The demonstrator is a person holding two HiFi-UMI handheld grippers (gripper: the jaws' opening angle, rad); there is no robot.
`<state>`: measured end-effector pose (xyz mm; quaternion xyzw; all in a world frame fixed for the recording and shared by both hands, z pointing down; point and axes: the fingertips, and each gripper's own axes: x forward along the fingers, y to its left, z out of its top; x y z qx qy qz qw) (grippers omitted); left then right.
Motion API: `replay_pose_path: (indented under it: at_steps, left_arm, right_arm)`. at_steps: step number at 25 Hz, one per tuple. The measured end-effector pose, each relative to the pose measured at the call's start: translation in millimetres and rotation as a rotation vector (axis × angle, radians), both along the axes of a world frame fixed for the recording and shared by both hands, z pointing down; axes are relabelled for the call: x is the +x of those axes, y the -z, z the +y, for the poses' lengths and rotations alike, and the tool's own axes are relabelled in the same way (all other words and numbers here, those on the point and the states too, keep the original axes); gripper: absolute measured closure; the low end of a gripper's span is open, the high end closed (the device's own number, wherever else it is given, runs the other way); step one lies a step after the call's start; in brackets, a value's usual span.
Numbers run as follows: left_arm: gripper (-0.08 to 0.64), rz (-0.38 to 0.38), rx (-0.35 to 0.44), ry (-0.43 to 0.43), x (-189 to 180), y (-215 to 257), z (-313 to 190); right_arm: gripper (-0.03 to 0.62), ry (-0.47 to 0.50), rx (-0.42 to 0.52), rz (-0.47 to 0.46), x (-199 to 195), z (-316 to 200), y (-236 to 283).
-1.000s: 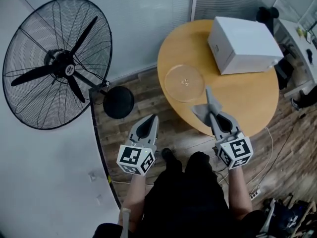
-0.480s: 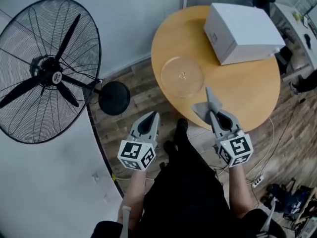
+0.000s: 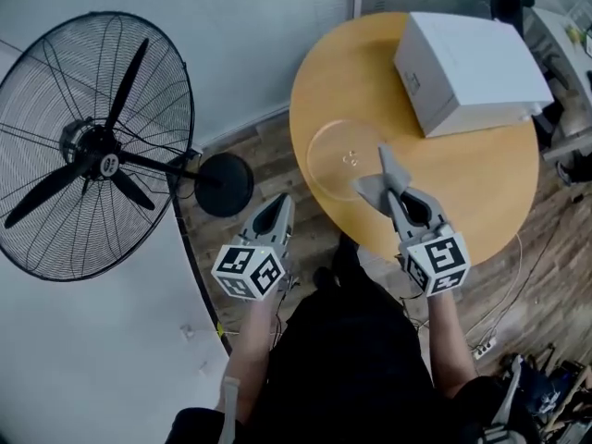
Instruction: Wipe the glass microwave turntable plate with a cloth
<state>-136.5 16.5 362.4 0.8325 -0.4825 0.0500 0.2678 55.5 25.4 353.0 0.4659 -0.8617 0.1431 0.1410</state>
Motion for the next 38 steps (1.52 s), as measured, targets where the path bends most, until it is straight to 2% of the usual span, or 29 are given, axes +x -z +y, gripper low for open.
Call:
replay_pose_path:
  at_steps: [10, 17, 23, 27, 34, 38]
  left_arm:
    - [0.561, 0.127, -0.137, 0.115, 6.6, -43.3, -30.0]
    - [0.526, 0.168, -0.234, 0.111, 10.9, -80.8, -33.3]
    - [0.5, 0.216, -0.354, 0.099, 22.4, -133.5, -42.2]
    - [0.486, 0.194, -0.431, 0.088, 27.5, -172.1, -43.2]
    - [0.474, 0.158, -0.528, 0.096, 30.2, -215.5, -49.3]
    - [0.457, 0.165, -0.561, 0.097, 30.5, -230.7, -50.8]
  right_arm:
    - [0.568, 0.117, -0.05, 0.033, -1.0, -48.9, -34.4]
    - [0.568, 0.166, -0.119, 0.063, -16.2, -52.1, -66.8]
    - [0.568, 0.176, -0.166, 0.091, -17.0, -55.4, -93.0]
    - [0.568, 0.172, -0.207, 0.101, -16.0, -54.1, -111.4]
    - [0.568, 0.18, -0.255, 0.124, -19.9, -55.7, -137.8]
    - [0.568, 0.175, -0.284, 0.126, -21.6, -54.6, -149.3]
